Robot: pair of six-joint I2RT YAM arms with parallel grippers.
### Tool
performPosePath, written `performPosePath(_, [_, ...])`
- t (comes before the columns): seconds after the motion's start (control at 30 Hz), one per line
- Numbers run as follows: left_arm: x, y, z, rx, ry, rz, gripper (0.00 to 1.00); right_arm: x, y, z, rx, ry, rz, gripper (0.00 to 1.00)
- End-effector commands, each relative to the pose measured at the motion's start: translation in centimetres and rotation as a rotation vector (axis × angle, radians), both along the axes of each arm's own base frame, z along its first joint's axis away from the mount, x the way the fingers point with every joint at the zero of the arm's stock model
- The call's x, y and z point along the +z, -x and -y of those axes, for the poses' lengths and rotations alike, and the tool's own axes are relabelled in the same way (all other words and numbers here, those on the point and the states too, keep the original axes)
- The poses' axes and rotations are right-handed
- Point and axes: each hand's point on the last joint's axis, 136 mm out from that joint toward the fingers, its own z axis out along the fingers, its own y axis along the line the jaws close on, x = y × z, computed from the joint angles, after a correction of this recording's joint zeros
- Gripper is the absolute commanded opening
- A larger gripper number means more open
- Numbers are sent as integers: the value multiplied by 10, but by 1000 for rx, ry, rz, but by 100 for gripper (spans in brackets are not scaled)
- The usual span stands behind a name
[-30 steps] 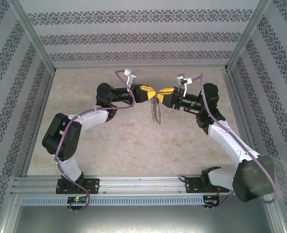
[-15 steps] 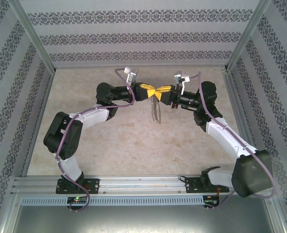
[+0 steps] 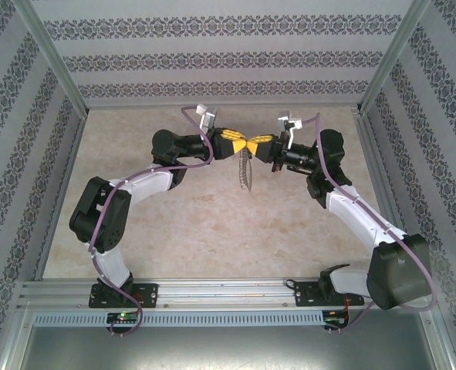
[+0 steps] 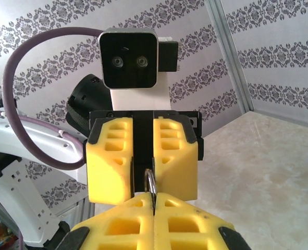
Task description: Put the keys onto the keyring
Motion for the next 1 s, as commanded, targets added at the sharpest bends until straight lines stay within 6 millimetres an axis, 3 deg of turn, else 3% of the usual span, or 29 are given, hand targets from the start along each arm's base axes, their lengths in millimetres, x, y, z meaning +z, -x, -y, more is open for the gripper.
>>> performPosePath(0.0, [7,9,2,-11,8,63,13,11,3,2,-18,-17,70,0])
performPosePath(0.1, [5,9,2,-2,-2,63,0,8,0,5,-35,-15,56,0])
performPosePath(0.3, [2,9,0,14,-6,66,0,7,-2,9,-45,-16,54,0])
performPosePath(0.33, [2,7,-1,23,-5,61,6,6,-3,10,-51,-14,55,0])
performPosePath(0.37, [1,5,-2,32,-3,58,23,7,-2,11,-54,-15,60,0])
performPosePath(0.4, [2,5,-3,33,0,60,26,7,-2,12,-57,-15,59,0])
performPosePath(0.43, [2,5,-3,32,3,61,24,7,-3,13,-61,-15,59,0])
performPosePath(0.5, [3,5,-3,34,6,63,9,6,-3,14,-66,-15,55,0])
performPosePath(0.6, [2,4,-3,37,4,62,0,5,-4,16,-73,-16,50,0])
performPosePath(0.8, [3,4,-3,38,8,75,0,6,-4,15,-59,-20,40,0])
performPosePath(0.83, [3,4,-3,35,8,77,0,6,-4,14,-53,-22,41,8])
performPosePath(0.87, [4,5,-3,28,7,78,0,7,-5,14,-56,-24,36,22])
performPosePath(0.97, [6,6,-2,13,14,80,0,8,-7,14,-59,-27,34,25])
